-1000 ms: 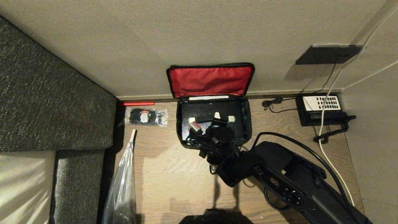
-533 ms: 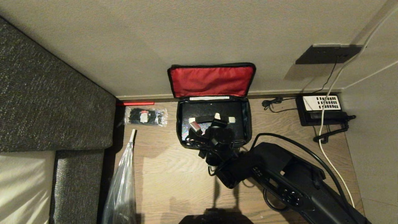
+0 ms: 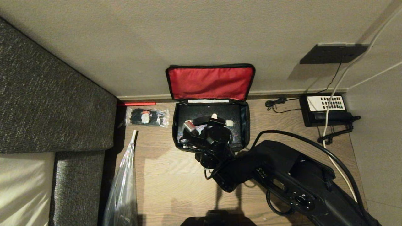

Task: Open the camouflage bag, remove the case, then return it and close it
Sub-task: Lift the black box

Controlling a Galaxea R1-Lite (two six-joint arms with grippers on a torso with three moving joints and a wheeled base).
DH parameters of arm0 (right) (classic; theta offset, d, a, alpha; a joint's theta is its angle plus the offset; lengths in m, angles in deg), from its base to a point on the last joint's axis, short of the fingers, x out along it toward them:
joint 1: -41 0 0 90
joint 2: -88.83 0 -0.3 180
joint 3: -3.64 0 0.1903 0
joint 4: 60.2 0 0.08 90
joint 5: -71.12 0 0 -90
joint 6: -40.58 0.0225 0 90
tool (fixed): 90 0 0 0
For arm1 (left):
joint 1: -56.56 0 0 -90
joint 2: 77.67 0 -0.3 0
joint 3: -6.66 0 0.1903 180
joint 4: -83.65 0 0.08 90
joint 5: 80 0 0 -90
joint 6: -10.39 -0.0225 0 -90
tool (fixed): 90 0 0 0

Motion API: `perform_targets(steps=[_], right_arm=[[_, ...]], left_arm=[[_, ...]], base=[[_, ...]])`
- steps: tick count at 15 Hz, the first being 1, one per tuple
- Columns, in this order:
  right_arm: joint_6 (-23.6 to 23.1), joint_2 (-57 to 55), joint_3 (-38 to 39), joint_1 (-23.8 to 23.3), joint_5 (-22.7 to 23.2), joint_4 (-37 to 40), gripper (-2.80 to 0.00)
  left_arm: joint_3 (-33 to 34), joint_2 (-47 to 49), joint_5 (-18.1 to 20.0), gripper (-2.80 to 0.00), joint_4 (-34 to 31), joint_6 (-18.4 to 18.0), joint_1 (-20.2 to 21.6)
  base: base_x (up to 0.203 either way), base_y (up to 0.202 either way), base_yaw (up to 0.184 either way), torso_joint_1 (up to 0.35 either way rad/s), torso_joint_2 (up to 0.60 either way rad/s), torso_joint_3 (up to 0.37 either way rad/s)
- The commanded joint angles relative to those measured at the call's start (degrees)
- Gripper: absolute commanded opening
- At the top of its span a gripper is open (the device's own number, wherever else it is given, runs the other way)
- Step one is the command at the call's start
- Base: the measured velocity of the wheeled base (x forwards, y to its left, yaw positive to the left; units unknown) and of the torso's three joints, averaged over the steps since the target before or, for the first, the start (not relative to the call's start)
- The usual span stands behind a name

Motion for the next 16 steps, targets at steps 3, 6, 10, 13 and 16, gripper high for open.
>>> perform_targets(steps=[3, 6, 10, 13, 16], right_arm=[[-0.7, 12.0, 7.4, 7.1, -4.8, -0.1, -2.80], [-2.9, 14.7, 9.0, 8.6, -5.5, -0.4, -2.80], [-3.3, 19.1, 11.4, 9.1, -6.4, 0.4, -2.80], [-3.4, 28.0, 22.1, 9.1, -7.1, 0.6, -2.80], [-3.3, 36.0, 30.7, 9.0, -7.6, 1.1, -2.80]], left_arm=[[0.2, -0.1, 0.0, -2.80, -0.1, 0.0, 0.0], [0.2, -0.1, 0.0, -2.80, -0.1, 0.0, 0.0], [0.2, 0.0, 0.0, -2.80, -0.1, 0.0, 0.0], [0.2, -0.1, 0.0, -2.80, -0.1, 0.0, 0.0], [0.2, -0.1, 0.0, -2.80, -0.1, 0.0, 0.0]], base=[[0.000, 0.000, 0.000, 0.000, 0.00, 0.000], [0.000, 0.000, 0.000, 0.000, 0.00, 0.000], [0.000, 0.000, 0.000, 0.000, 0.00, 0.000], [0.000, 0.000, 0.000, 0.000, 0.00, 0.000], [0.000, 0.000, 0.000, 0.000, 0.00, 0.000]])
